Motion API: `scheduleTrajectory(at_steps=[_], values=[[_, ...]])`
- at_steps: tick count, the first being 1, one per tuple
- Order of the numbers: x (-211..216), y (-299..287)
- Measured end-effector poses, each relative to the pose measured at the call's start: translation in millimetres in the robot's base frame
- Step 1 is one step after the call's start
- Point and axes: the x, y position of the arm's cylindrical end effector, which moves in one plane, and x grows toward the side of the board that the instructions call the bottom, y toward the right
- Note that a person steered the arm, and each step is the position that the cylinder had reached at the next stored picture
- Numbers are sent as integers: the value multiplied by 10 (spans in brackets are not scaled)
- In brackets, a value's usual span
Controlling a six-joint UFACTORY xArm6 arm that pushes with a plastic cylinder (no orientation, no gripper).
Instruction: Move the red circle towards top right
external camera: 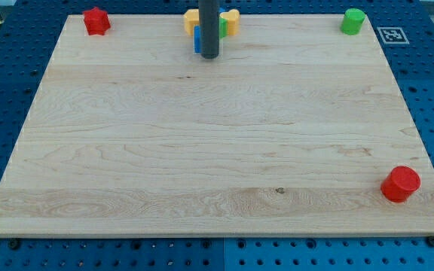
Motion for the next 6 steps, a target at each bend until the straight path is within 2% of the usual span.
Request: scheduleTrajectory(at_steps=[1,2,3,4,5,6], values=[[218,0],[786,0],[1754,242],[2707,744],[3157,1205],[3159,1941]])
